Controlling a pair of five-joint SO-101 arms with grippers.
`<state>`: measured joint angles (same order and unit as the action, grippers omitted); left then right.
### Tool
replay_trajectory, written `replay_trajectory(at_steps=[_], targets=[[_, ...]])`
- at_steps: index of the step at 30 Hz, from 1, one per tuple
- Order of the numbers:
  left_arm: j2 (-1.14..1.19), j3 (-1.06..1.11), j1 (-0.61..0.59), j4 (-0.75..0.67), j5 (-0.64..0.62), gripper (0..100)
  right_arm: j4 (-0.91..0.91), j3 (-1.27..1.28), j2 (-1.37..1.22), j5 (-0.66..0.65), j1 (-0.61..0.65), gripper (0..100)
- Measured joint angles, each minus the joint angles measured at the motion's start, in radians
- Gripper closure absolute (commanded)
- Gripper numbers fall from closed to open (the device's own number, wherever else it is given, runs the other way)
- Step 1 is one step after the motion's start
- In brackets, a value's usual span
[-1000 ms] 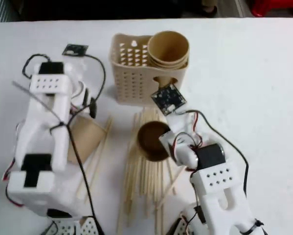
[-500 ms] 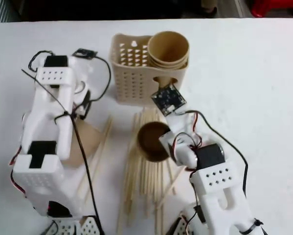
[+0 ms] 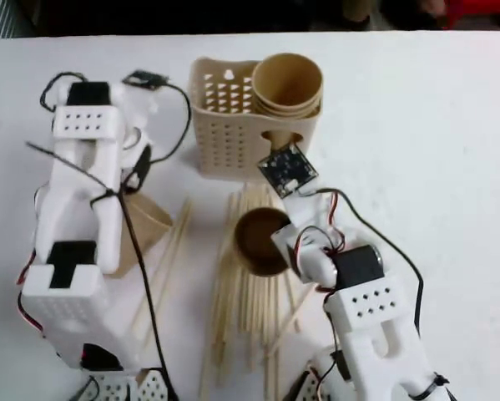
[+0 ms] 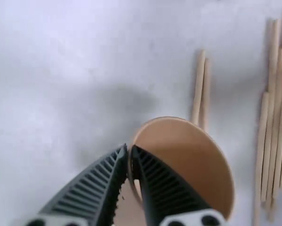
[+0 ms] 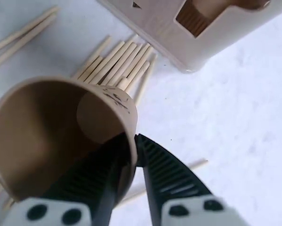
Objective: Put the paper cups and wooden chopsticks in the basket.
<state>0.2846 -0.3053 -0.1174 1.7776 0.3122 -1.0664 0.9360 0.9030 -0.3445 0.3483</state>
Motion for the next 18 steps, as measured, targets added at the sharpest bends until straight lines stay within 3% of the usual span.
replay_trajectory(at_steps=[8, 14, 18], targets=[[-0.252, -0.095, -0.002, 0.005, -0.003, 98, 0.0, 0.0, 0.0, 0.0, 0.0, 98.1], [-0.37, -0.287, 0.0, -0.008, -0.101, 98, 0.0, 0.02, 0.0, 0.0, 0.0, 98.1], [-0.381, -0.425, 0.074, -0.089, -0.166, 98, 0.0, 0.02, 0.003, 0.0, 0.0, 98.1]])
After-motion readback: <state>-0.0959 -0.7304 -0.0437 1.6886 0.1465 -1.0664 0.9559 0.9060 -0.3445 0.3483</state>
